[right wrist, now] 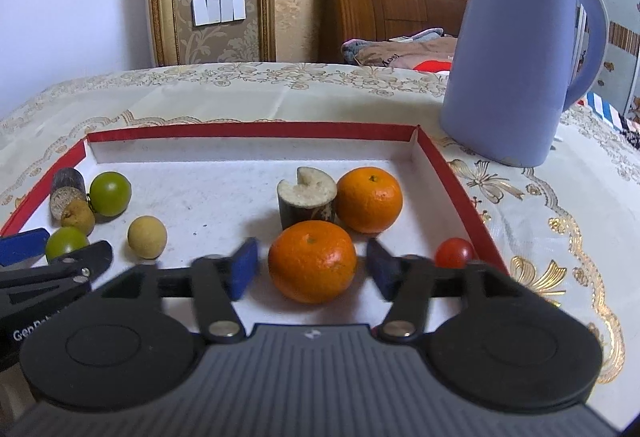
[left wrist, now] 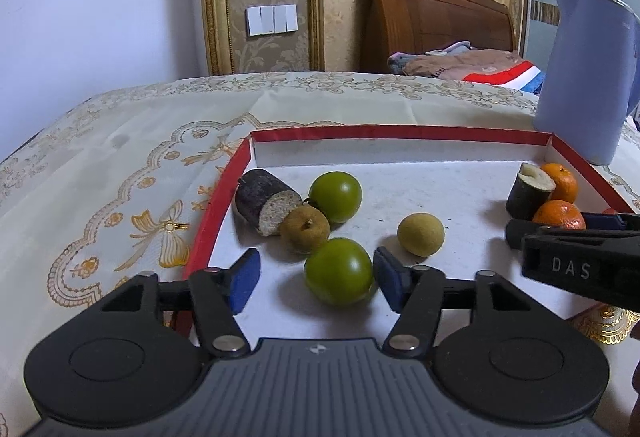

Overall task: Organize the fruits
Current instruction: 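Open the left gripper to drop the green tomato while the right gripper releases the orange, then withdraw both open grippers from the tray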

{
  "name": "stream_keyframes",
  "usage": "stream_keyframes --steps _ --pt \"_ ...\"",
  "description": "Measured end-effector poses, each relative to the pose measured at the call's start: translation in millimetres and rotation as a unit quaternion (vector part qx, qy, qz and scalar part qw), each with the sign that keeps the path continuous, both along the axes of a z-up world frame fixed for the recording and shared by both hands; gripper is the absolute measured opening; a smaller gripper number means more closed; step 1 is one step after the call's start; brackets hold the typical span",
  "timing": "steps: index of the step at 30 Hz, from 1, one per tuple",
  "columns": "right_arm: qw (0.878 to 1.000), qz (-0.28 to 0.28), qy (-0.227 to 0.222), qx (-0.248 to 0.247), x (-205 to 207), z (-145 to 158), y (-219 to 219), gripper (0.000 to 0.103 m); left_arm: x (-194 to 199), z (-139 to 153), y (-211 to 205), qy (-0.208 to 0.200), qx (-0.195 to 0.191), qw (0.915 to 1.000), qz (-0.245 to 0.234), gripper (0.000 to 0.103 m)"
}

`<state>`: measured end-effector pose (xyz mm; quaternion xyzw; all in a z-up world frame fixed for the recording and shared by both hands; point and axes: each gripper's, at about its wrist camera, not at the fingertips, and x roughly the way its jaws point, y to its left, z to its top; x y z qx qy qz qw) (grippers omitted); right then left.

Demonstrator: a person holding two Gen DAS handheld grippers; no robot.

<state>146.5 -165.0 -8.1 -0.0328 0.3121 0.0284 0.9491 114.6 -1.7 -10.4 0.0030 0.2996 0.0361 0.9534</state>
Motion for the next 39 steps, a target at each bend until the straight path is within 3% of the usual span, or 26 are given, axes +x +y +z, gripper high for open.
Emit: stream_keyframes --steps 2,3,5,12,23,27,31,39 --pt "1.000 -0.002 -0.005 -0.006 -0.9 1.1 0.8 0.067 -0.5 0.0 -1.0 0.000 0.002 1.0000 -0.001 0.063" --pt "1.000 -0.003 -0.006 -0.007 -0.9 1.4 1.5 0.074 -0.4 -0.1 -0.6 0.000 0.001 1.0000 -0.001 0.064" --pt "1.000 -0.005 -0.010 -0.005 -1.9 2.2 1.4 0.078 -0.4 0.0 -0.3 0.000 0.000 1.0000 -0.002 0.065" --pt "1.000 -0.009 -0.012 -0.010 -2.0 2.9 0.8 0.086 1.2 -1.0 -1.1 0.006 0.001 1.0000 -0.002 0.083" --pt "0.999 -0.003 -0.027 0.021 -21.4 11.9 -10.8 0.094 -9.7 0.8 -5.1 -0.001 0.007 0.9998 -0.018 0.083" --pt "0.999 -0.004 -0.040 0.037 -35.2 17.6 -17.3 0.100 -22.7 8.2 2.0 -0.021 -0.011 0.9996 -0.014 0.083" --pt "0.998 -0.005 -0.038 0.040 -41.8 16.9 -20.8 0.100 -24.7 9.4 9.5 -0.016 -0.035 0.9992 -0.009 0.083" --pt "0.998 -0.013 -0.054 0.041 -63.1 17.3 -26.1 0.101 -43.1 13.1 13.1 -0.024 -0.037 0.9990 -0.006 0.083"
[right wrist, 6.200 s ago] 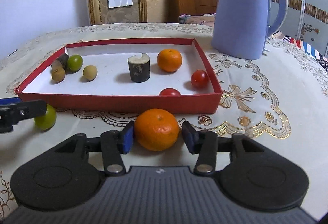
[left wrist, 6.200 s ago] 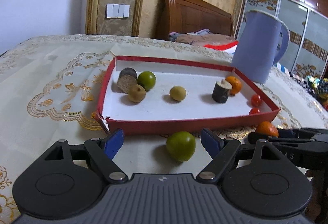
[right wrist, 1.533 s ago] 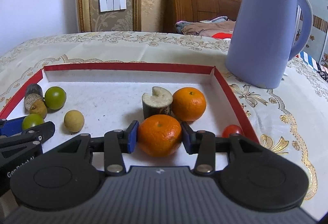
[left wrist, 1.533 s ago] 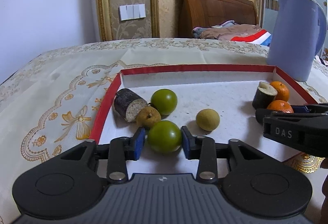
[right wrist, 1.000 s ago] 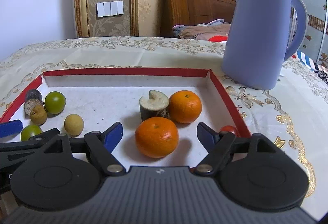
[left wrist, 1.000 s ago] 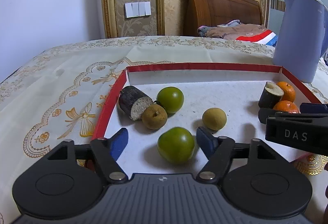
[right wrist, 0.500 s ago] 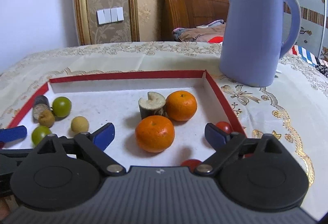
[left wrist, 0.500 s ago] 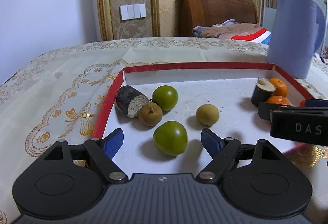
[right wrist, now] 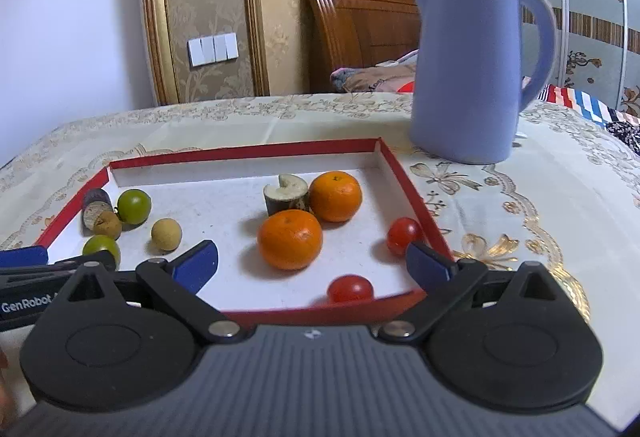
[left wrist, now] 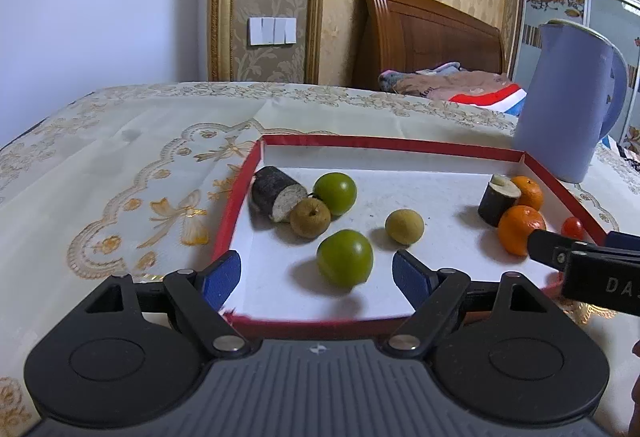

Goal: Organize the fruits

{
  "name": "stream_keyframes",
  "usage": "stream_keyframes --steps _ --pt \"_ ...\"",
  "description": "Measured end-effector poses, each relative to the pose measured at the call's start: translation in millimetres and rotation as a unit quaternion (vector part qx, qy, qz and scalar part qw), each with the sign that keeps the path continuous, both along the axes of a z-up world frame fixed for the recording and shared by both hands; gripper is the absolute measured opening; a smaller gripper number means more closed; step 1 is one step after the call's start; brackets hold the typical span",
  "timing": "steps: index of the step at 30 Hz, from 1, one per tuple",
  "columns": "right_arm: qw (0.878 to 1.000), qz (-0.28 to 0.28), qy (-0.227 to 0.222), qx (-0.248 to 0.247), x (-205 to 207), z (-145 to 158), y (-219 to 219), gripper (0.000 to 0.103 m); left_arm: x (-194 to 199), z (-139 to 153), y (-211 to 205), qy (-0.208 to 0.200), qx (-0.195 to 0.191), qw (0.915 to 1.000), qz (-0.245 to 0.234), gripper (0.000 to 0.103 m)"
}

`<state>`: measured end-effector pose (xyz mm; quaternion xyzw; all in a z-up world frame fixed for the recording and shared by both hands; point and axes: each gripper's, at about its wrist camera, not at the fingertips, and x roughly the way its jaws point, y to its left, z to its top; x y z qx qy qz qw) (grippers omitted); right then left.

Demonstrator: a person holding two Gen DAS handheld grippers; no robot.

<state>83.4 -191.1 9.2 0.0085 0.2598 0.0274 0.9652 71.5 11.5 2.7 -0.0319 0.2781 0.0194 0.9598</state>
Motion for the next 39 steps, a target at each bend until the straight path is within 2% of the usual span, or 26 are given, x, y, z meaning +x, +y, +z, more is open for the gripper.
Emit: stream_keyframes --steps 5,14,20,39 --pt "1.000 -0.001 -0.009 0.008 -12.5 0.7 -6.3 0.101 -16.6 3.7 -3.3 -0.014 0.011 0.9998 -0.010 0.083" --pt "0.999 0.000 -0.012 0.034 -33.9 0.9 -17.5 0.101 -37.3 7.7 -4.4 -0.024 0.006 0.9996 -0.016 0.083" --pt "1.000 0.008 -0.025 0.012 -46.3 0.6 -9.9 0.103 -48.0 8.0 -3.1 -0.024 -0.009 0.9995 -0.020 0.083" --pt "1.000 0.004 -0.015 0.013 -45.1 -1.0 -11.4 0.103 -50.5 5.2 -8.3 -0.025 0.012 0.9992 -0.028 0.083"
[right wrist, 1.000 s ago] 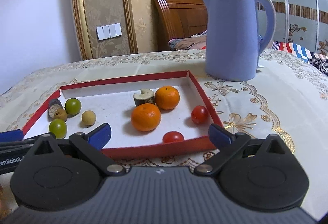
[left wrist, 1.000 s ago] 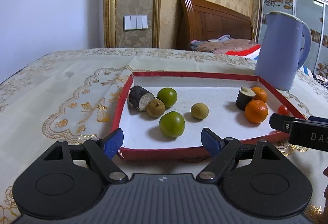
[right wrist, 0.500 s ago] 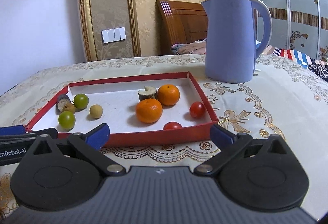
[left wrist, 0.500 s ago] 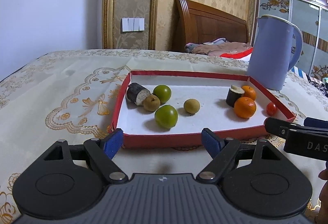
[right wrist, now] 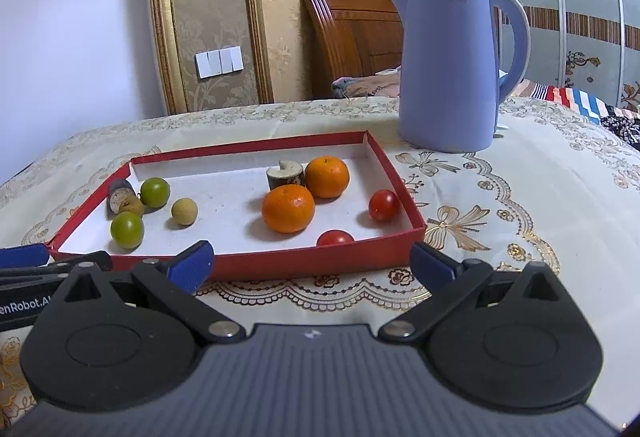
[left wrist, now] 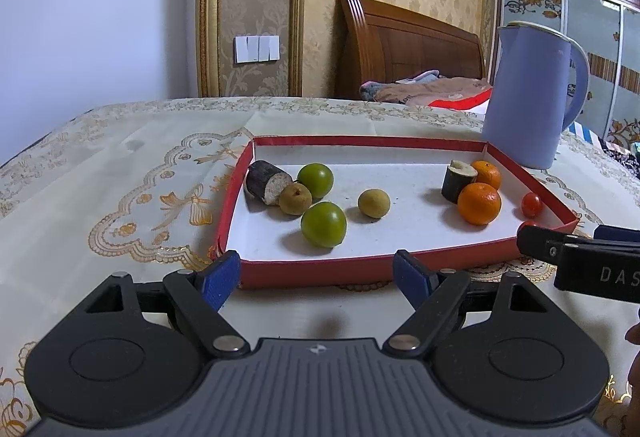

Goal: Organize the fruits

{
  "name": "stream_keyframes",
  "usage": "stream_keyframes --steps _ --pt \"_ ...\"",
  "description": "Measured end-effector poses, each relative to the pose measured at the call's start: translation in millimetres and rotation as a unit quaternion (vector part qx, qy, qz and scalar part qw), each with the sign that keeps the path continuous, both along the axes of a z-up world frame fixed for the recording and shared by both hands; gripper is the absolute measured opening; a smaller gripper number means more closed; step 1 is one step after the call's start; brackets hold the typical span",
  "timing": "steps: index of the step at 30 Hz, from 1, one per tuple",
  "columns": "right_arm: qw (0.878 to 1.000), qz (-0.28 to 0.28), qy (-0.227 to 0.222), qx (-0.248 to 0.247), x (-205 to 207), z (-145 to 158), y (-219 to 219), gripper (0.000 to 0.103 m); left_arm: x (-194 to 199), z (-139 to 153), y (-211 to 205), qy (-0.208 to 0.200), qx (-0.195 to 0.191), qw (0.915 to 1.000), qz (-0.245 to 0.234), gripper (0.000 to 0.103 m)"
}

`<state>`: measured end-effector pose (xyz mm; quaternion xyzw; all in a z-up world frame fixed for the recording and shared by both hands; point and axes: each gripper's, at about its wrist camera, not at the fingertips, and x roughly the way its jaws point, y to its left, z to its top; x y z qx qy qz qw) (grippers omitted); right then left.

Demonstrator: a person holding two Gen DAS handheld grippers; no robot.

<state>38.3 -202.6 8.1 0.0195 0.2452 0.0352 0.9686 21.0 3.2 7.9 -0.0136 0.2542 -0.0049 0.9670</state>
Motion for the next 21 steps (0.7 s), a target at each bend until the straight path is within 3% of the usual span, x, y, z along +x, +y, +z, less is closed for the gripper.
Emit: stream_keyframes --steps 21 --pt "1.000 -0.001 0.006 0.000 0.0 -0.8 -0.4 0.103 0.5 -1.1 -4.5 -0.004 0.012 0.9999 -0.005 0.083"
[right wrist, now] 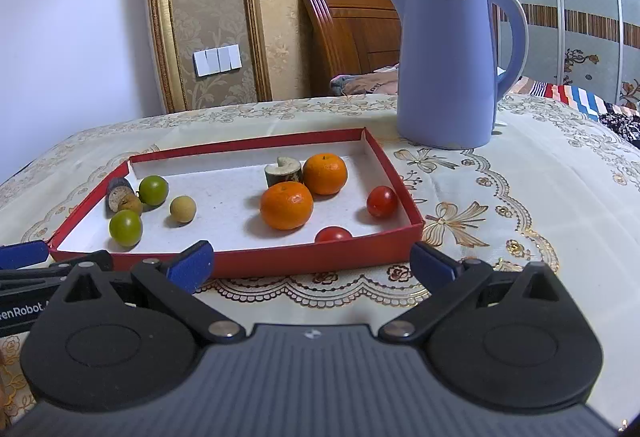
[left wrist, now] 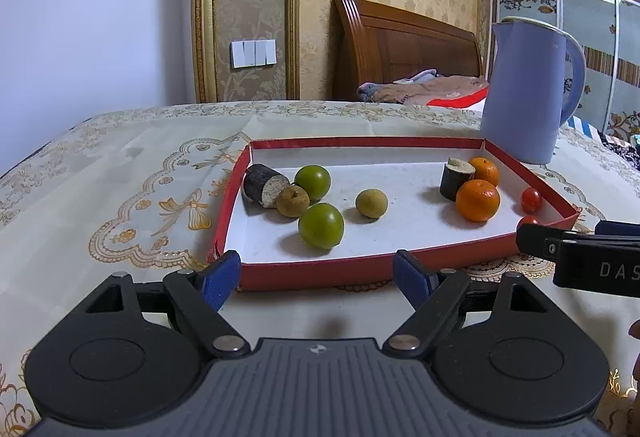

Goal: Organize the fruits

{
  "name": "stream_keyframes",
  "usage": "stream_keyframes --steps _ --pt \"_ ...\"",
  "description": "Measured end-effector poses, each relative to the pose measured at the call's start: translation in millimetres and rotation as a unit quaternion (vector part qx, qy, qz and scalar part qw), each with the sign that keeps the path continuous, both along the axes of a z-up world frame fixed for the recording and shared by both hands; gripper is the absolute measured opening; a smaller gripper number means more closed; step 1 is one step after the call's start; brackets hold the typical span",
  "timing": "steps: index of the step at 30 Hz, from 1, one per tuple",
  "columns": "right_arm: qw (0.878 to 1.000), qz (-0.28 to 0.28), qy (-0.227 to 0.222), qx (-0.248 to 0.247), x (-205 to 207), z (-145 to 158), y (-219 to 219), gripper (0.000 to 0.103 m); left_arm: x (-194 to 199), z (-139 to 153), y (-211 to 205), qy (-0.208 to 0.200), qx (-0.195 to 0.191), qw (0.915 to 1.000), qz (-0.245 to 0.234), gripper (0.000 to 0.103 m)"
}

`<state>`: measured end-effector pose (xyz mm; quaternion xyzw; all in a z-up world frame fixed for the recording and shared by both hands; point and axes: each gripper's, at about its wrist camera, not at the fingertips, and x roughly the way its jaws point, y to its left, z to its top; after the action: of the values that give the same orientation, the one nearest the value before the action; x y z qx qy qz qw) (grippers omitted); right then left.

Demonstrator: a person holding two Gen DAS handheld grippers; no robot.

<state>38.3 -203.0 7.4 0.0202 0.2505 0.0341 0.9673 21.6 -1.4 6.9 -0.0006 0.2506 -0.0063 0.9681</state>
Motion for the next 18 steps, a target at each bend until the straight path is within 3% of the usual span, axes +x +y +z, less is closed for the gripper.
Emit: stream_keyframes --steps 18 --pt "1.000 0.001 0.005 -0.001 1.2 -1.6 0.4 0.103 0.0 -0.5 -2.2 -0.001 0.005 1.0000 -0.003 0.083"
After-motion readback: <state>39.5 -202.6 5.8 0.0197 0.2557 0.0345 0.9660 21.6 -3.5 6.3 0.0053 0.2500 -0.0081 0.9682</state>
